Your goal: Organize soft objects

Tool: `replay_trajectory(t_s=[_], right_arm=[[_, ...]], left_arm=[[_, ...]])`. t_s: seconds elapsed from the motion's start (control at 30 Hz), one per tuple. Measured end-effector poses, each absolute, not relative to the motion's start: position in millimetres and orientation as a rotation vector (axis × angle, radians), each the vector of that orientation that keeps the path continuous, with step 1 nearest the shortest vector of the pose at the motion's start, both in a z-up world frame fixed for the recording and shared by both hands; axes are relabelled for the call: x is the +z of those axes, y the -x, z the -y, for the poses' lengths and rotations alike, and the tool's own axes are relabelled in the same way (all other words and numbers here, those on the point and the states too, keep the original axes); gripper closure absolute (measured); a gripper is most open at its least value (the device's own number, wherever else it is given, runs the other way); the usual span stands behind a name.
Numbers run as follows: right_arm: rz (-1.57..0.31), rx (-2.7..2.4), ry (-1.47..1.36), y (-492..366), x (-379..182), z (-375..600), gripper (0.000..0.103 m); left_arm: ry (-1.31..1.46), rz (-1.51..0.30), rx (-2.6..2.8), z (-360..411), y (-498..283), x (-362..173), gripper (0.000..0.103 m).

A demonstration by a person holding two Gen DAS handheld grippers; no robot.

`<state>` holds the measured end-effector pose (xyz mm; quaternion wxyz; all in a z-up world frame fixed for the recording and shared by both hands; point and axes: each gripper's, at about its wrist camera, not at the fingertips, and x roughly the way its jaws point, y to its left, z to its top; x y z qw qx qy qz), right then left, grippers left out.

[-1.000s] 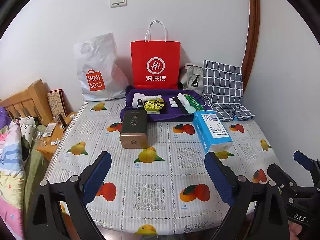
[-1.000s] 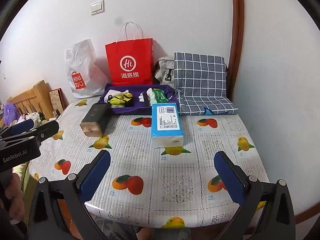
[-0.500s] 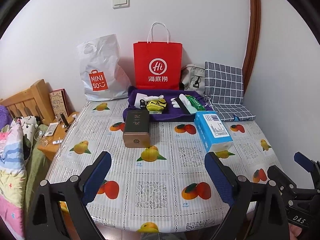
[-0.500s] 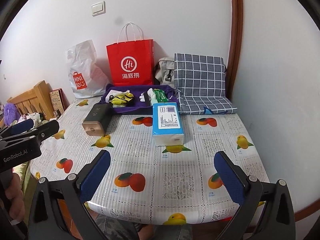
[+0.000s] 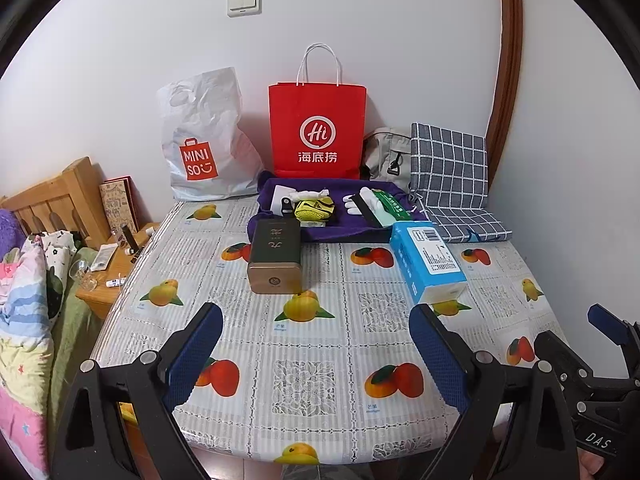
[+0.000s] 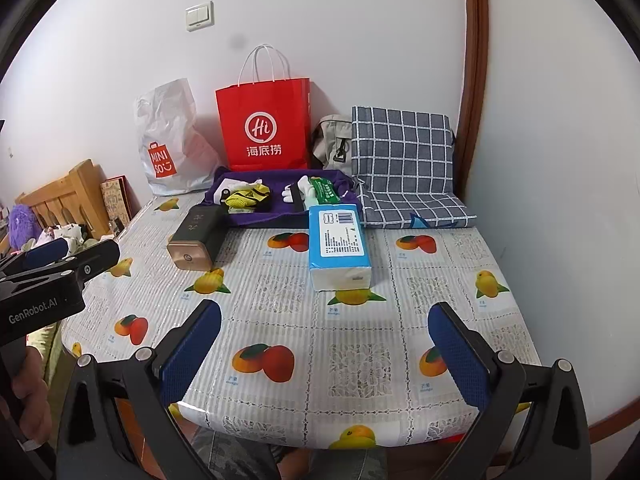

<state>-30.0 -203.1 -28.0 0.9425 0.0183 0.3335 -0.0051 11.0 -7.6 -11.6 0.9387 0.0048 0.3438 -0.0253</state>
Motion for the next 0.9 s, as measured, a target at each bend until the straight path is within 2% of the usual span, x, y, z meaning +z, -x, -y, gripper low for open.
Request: replay_trajectory(t_s=[0.9], right_arm=[[-0.680, -0.011, -0.055, 30.2, -27.1, 207.7, 0.001]], left_arm=[[0.000, -0.708, -0.041, 7.1, -9.2, -14.2, 0.008]])
